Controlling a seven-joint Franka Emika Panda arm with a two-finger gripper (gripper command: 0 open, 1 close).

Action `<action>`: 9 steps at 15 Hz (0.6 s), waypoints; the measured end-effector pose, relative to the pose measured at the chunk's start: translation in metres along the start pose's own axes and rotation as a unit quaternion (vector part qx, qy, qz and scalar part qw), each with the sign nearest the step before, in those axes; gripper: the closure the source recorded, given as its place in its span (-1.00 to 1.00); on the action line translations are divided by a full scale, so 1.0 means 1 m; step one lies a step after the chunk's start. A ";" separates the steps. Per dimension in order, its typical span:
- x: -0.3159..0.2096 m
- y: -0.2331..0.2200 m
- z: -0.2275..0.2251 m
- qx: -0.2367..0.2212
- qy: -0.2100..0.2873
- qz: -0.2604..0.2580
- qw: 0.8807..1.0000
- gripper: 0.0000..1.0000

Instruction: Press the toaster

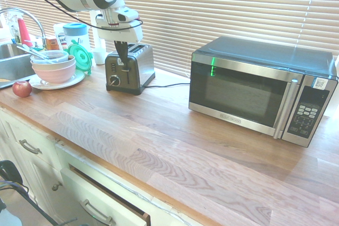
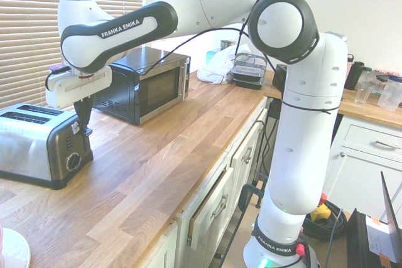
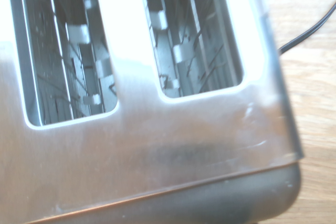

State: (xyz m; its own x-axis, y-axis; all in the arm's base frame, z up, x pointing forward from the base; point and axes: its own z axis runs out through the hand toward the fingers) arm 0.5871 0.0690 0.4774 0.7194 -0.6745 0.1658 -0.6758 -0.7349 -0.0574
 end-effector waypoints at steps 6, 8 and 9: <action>0.007 0.004 0.028 -0.018 -0.014 0.006 1.000 1.00; 0.009 0.004 0.035 -0.022 -0.018 0.006 1.000 1.00; 0.008 0.004 0.036 -0.022 -0.018 0.006 1.000 1.00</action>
State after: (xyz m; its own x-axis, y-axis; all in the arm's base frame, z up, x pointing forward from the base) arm 0.5963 0.0578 0.4436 0.7161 -0.6858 0.1297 -0.6902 -0.7235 -0.0151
